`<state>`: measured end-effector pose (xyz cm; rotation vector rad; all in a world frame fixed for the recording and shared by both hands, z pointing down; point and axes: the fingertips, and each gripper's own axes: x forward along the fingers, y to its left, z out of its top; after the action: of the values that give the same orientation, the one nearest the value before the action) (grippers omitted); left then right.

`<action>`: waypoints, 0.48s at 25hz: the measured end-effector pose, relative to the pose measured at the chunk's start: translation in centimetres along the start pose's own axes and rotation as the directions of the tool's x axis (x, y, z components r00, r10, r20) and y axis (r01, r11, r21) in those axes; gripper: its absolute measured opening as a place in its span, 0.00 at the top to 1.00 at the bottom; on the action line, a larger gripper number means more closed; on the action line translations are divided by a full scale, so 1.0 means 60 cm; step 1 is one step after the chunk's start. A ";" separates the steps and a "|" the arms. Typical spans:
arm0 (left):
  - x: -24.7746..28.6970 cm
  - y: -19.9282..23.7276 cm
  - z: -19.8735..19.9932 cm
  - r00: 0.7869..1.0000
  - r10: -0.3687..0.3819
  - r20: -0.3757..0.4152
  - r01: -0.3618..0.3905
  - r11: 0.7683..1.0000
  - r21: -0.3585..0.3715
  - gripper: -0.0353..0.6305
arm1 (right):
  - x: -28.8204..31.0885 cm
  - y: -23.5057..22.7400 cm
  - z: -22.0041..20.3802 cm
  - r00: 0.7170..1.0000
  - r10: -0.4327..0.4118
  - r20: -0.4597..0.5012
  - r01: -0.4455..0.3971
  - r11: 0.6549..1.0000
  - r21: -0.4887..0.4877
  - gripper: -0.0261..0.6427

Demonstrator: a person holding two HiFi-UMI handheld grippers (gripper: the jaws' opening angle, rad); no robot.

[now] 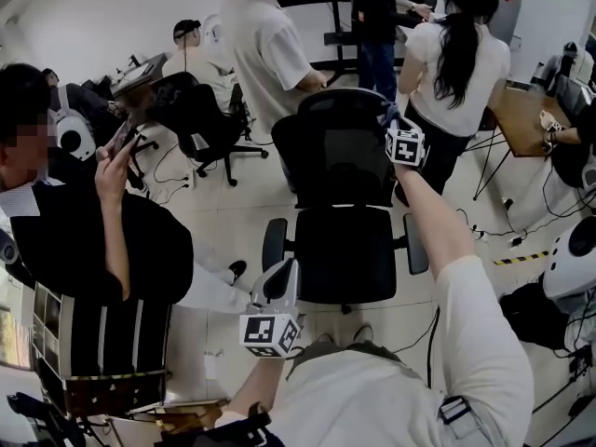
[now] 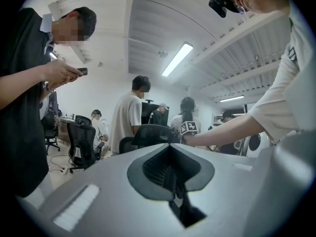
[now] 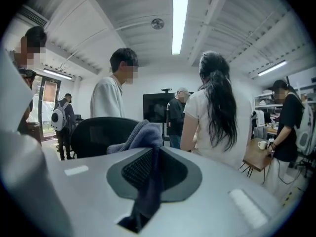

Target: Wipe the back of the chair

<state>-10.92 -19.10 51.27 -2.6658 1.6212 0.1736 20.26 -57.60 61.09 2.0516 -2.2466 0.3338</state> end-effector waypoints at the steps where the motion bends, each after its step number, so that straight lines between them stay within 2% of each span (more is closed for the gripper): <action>1: 0.003 -0.009 0.004 1.000 -0.008 0.006 0.008 1.000 0.003 0.95 | -0.003 0.007 0.003 1.000 0.012 0.013 -0.013 1.000 0.005 0.91; 3: 0.008 -0.014 0.010 1.000 -0.011 0.017 0.011 1.000 0.008 0.95 | -0.006 0.048 0.013 0.997 0.063 0.044 -0.063 0.998 0.005 0.91; 7: 0.023 -0.006 -0.001 1.000 -0.021 -0.012 0.021 1.000 -0.013 0.95 | 0.010 0.201 -0.007 0.977 0.202 0.074 -0.201 0.979 -0.010 0.91; 12: 0.017 -0.001 0.038 0.999 -0.037 0.013 0.037 0.999 0.029 0.95 | 0.068 0.358 -0.082 0.965 0.262 0.013 -0.262 0.965 -0.011 0.91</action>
<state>-10.61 -19.81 48.92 -2.6654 1.5577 0.1658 -1.87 -58.82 64.42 1.7568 -2.5261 0.3261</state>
